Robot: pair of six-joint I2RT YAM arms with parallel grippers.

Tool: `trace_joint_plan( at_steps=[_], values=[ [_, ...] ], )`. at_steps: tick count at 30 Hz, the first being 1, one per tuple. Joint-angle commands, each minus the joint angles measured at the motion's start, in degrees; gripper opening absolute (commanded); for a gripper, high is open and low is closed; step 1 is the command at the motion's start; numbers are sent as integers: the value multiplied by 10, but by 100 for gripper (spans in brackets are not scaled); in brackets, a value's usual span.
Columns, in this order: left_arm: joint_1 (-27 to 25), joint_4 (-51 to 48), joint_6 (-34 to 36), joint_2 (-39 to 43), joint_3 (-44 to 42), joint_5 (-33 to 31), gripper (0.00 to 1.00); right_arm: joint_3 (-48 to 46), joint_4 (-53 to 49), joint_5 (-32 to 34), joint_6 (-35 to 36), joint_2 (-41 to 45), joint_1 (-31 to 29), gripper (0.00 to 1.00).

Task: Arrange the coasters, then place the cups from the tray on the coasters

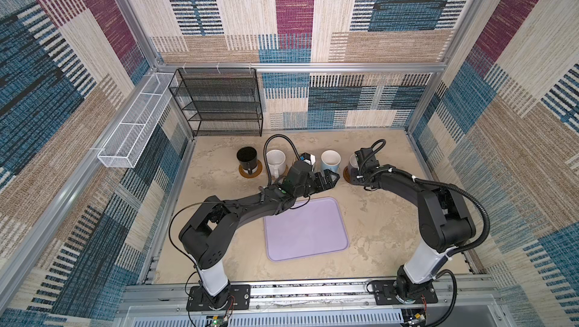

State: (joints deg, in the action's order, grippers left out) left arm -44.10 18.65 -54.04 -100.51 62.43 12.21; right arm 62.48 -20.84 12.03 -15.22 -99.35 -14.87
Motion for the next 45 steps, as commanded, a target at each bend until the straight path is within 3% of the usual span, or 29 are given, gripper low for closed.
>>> trace_joint_plan(
  at_steps=[1,3,4,8,11,20,24,29,31,33,35,39,45],
  values=[
    [0,24,-4,4,-2,-9,100,-7,11,10,-11,14,-1,56],
    [0,24,-3,6,-4,-10,100,-13,19,17,-17,26,0,72],
    [0,24,-3,6,-5,-11,100,-18,24,20,-19,34,-1,99],
    [0,14,10,19,-14,-31,100,-36,44,24,-17,67,0,100],
    [1,-27,48,55,-32,-89,100,-59,73,26,-16,101,-1,100],
    [15,-217,215,263,-111,-398,100,-172,206,58,1,272,-1,100],
    [55,-262,238,349,-168,-492,100,-220,259,86,11,329,-1,100],
    [127,-297,287,385,-209,-546,96,-312,401,122,86,389,0,100],
    [139,-267,323,385,-235,-582,93,-365,478,118,114,410,3,97],
    [145,-172,370,386,-285,-622,88,-417,554,107,141,421,11,95],
    [153,-71,428,390,-334,-618,84,-443,589,109,141,424,22,94],
    [183,51,489,393,-390,-588,79,-478,645,113,144,414,51,94],
    [257,205,566,350,-426,-504,84,-521,783,54,160,379,103,89]
  ],
)
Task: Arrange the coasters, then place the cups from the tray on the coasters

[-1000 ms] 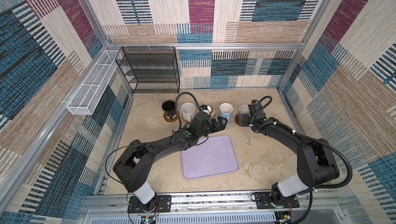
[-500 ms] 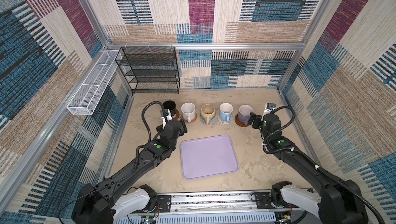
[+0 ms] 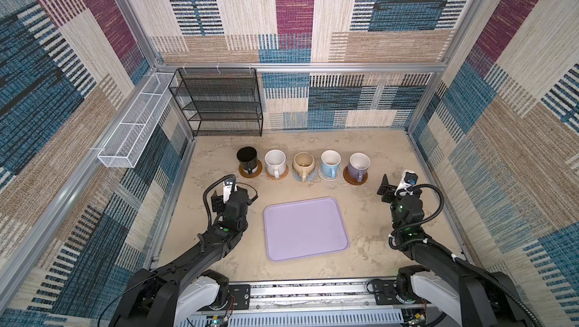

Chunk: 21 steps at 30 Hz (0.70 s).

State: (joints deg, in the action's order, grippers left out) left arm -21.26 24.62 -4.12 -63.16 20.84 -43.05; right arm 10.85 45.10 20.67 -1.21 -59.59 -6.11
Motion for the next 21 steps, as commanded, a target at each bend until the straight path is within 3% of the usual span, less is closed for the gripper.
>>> trace_joint_plan(
  at_steps=[1,6,11,16,18,21],
  values=[
    [45,158,63,-41,-12,66,85,-1,133,-39,16,-32,24,89],
    [101,157,61,-118,17,104,88,12,164,-73,17,-124,35,88],
    [189,207,5,-181,9,209,89,-8,248,-99,18,-190,35,89],
    [207,191,3,-206,31,256,96,-24,376,-135,34,-296,35,85],
    [213,173,1,-210,39,276,98,-4,313,-144,32,-281,36,86],
    [216,171,23,-236,54,337,98,5,299,-160,24,-284,47,90]
  ],
)
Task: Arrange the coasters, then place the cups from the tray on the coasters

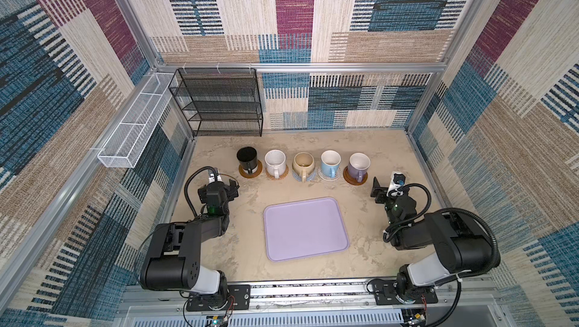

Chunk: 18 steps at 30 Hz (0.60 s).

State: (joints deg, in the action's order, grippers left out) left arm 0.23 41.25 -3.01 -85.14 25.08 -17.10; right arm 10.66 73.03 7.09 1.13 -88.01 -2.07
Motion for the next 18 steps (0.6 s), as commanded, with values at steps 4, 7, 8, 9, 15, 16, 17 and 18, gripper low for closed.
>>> trace_joint_plan(
  at_steps=[4,7,8,9,15,16,17,18],
  values=[
    [5,44,21,-31,-1,109,98,8,21,-25,1,-2,7,100],
    [6,45,44,-36,3,167,98,7,22,-26,1,-1,7,100],
    [7,28,50,-33,8,187,98,6,23,-26,1,-1,7,100],
    [9,32,48,-33,6,190,98,7,22,-25,1,-1,7,100],
    [10,40,47,-32,3,187,99,6,22,-25,1,0,8,100],
    [10,40,47,-32,3,187,99,5,23,-26,1,-1,8,100],
    [10,39,47,-32,2,188,99,6,22,-26,1,-1,8,100],
    [10,40,47,-32,3,187,99,6,23,-25,1,-1,8,100]
  ],
)
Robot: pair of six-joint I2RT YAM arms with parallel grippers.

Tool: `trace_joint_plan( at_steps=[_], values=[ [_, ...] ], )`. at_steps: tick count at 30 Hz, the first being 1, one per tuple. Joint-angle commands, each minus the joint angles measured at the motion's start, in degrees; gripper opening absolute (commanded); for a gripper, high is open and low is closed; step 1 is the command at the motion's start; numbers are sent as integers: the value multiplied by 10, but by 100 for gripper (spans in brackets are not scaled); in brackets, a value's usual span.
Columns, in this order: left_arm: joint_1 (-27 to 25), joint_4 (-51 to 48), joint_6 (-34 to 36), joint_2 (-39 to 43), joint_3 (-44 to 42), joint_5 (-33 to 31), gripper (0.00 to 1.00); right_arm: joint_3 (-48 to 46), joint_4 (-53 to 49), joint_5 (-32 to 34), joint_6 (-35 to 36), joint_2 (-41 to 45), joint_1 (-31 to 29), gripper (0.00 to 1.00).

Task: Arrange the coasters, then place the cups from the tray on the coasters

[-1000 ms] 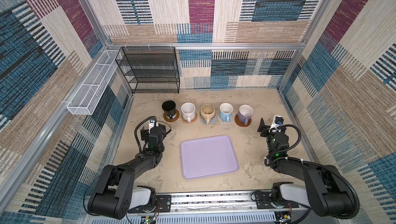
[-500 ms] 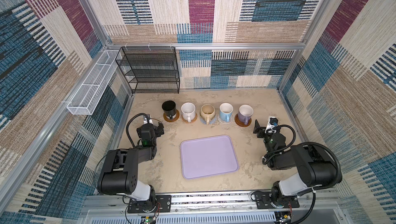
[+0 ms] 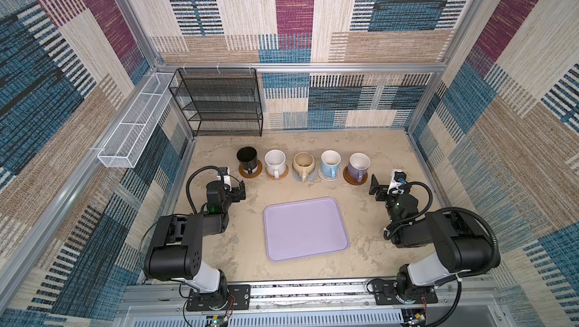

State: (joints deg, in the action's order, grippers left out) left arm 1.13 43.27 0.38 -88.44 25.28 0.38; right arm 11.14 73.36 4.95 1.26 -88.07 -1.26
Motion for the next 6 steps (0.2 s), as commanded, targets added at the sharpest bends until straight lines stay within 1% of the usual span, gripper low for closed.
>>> trace_joint_plan(
  at_steps=[1,6],
  values=[
    [1,20,13,1,1,12,99,1,19,-4,0,0,-1,100],
    [4,5,10,-7,12,19,99,2,19,-4,-1,0,0,100]
  ],
)
